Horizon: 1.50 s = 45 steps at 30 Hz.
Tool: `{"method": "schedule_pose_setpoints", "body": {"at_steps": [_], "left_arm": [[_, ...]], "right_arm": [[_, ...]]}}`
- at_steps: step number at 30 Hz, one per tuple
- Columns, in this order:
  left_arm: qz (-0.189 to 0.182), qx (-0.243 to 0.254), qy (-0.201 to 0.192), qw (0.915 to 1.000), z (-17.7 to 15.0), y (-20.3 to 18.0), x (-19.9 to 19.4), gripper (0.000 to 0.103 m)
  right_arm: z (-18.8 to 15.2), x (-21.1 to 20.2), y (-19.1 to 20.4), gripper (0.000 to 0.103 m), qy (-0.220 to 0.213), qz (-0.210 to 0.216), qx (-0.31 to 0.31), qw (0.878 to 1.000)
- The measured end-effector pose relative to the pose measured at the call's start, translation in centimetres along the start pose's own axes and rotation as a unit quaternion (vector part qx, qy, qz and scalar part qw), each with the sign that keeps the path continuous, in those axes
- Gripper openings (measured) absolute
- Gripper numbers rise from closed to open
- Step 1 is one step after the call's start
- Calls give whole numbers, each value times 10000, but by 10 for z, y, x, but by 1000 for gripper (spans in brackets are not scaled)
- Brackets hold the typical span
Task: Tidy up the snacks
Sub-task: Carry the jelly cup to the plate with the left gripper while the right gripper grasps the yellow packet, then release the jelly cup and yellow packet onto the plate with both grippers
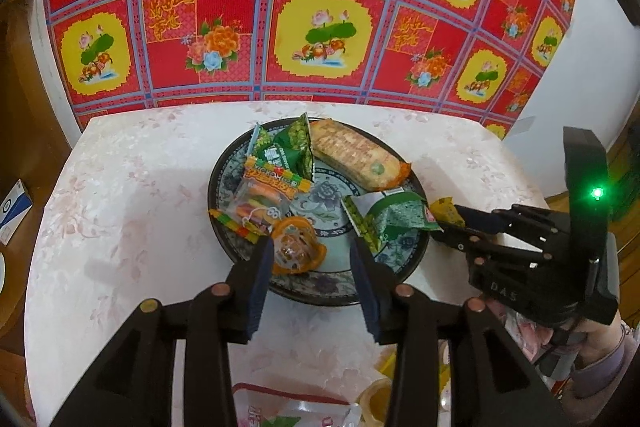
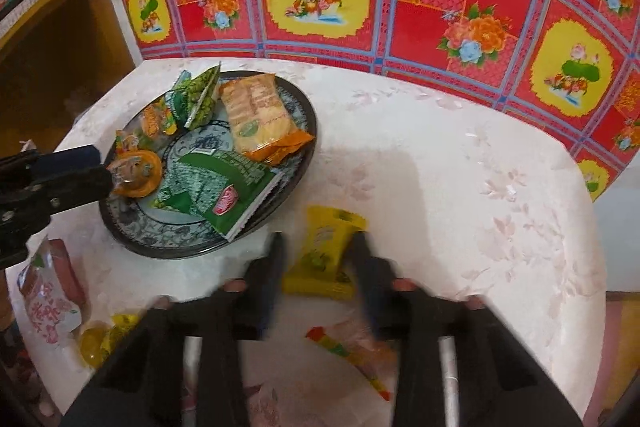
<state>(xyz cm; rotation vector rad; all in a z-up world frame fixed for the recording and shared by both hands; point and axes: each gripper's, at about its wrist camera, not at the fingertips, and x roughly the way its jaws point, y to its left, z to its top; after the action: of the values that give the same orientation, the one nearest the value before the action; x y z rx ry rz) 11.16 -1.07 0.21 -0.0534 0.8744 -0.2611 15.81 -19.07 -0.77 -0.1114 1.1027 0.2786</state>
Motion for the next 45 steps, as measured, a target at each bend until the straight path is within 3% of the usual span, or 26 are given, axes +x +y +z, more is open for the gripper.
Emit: {"method": "schedule_pose_setpoints", "body": {"at_steps": [9,13,27,31,45], "left_arm": [[84,-89,33,9999,-3,7,-2,42],[126,-126,26,9998,-5,9,-2,42],[156,-208,86,9996,-8,13,-2,42],[187,-183,71,9996,-8,13,-3,42],[154,-148,55,9998,-9,6,-13,42]], "right_arm": [[10,-21,-9,26,-308,58,331,9990],[24,-30,-6,26,-491,269,482,9973],[50,-15,30,27,-421,857,477,9943],[50,-15,32,39,-439,886,547,9936],[36,-44,26,39,-608,933,707,9913]]}}
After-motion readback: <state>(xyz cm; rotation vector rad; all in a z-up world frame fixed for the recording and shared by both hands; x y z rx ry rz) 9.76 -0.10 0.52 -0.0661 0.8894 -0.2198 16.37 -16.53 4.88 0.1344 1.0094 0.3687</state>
